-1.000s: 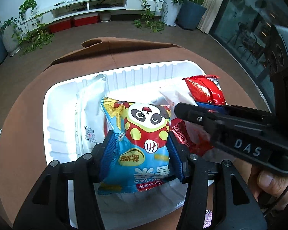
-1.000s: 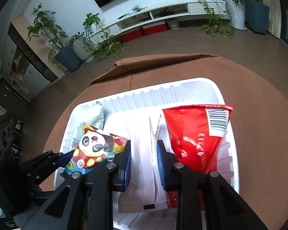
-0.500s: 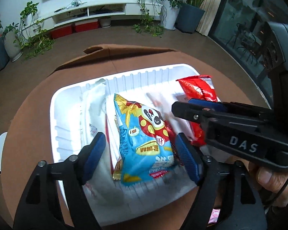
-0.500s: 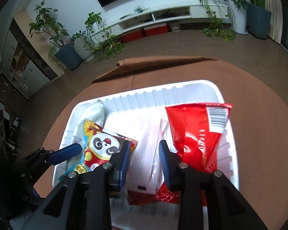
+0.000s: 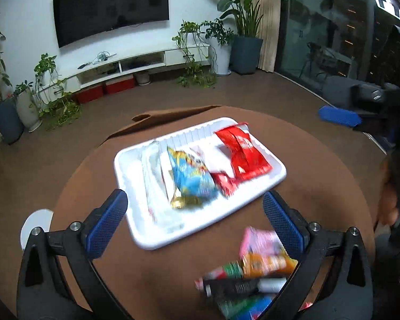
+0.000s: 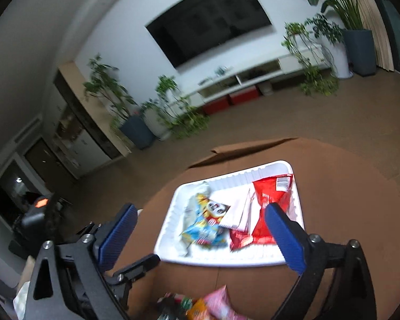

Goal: Organize snacks
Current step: 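Release both snacks in the tray and pull both tools back, then grasp the blue Tipo cake packet with the left tool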

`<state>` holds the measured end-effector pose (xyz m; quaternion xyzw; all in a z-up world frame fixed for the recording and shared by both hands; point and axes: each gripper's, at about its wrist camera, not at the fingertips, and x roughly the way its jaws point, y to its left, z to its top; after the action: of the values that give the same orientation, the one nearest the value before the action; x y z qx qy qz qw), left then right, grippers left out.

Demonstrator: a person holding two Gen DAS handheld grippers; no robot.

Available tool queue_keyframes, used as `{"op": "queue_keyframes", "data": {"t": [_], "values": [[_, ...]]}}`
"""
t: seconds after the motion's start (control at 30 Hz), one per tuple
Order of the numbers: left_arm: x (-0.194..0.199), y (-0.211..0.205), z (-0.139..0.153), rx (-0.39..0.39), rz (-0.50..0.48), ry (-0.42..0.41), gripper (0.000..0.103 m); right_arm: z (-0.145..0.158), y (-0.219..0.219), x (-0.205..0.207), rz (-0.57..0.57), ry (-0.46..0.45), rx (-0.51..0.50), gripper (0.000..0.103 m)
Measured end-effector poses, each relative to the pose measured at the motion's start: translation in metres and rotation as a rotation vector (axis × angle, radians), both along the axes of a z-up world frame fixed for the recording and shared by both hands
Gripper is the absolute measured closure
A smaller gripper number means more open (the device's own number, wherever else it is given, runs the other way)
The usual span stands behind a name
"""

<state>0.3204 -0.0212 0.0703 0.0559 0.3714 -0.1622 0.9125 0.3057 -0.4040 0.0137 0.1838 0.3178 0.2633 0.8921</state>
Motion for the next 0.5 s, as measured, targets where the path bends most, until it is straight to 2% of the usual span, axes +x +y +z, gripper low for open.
{"op": "queue_keyframes", "data": {"t": [0.1, 0.17, 0.3, 0.5], "values": [[-0.038, 0.009, -0.002, -0.025, 0.025, 0.054, 0.000, 0.002, -0.015, -0.044, -0.004, -0.027, 0.001, 0.002], [-0.062, 0.016, -0.009, -0.023, 0.059, 0.086, 0.000, -0.001, -0.023, -0.068, -0.014, -0.028, -0.008, 0.002], [-0.107, 0.027, -0.031, -0.081, 0.098, 0.157, 0.000, -0.016, -0.033, -0.119, -0.045, -0.023, -0.054, 0.002], [-0.160, 0.015, -0.063, -0.038, 0.107, 0.228, 0.000, -0.036, -0.033, -0.172, -0.045, 0.014, -0.095, 0.002]]}}
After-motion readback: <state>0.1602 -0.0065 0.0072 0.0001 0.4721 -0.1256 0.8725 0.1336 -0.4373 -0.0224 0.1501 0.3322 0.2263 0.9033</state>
